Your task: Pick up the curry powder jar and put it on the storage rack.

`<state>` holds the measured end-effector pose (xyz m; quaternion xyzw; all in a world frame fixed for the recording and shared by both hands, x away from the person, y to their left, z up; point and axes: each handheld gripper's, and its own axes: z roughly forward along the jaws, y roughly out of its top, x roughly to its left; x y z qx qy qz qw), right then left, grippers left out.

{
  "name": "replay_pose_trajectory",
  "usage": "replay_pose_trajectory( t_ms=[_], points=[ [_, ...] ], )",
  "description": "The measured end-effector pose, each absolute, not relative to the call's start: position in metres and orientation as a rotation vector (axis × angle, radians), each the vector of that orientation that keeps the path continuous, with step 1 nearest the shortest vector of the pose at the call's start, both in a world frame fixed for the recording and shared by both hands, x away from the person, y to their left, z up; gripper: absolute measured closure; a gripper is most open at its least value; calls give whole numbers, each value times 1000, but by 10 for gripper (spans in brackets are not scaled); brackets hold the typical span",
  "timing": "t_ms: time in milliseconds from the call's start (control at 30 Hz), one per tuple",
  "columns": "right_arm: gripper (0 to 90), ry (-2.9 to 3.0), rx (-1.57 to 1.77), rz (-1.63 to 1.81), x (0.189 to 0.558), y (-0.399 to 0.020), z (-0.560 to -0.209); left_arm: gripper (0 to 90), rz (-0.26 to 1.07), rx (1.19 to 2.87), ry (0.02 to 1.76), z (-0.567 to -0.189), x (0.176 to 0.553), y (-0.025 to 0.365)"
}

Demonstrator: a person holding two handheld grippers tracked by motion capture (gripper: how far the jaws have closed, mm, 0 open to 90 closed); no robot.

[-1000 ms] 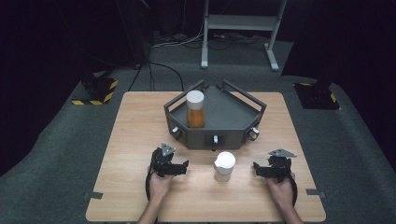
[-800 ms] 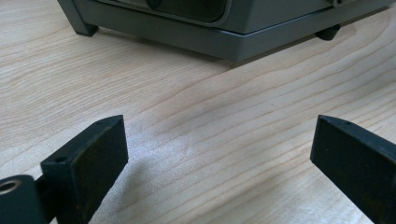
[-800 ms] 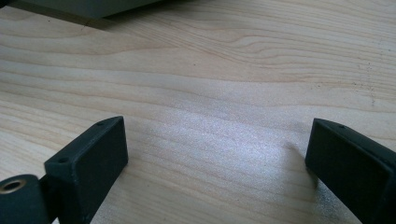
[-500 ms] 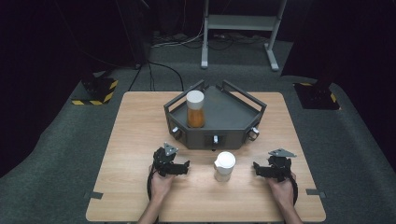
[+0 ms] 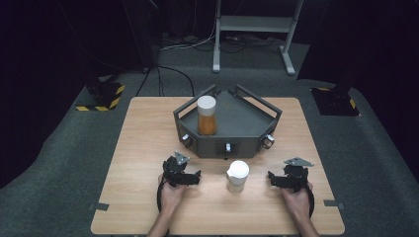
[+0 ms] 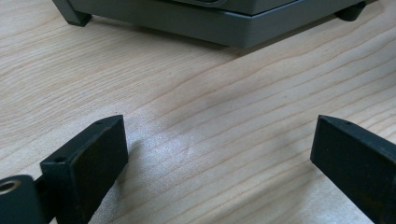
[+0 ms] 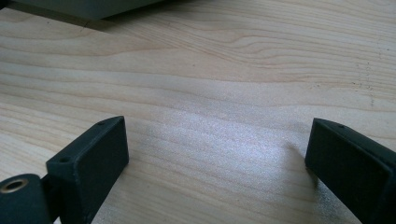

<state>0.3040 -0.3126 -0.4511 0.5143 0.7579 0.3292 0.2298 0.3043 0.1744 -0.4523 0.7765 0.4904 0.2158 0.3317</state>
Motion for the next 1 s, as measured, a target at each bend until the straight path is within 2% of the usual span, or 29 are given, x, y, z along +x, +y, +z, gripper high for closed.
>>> replay_pose_trajectory(
  t_ms=[1000],
  points=[
    [52,2084,1416,906,304,-312,-451,55,573,2013,1299,-453,302,173]
  ],
)
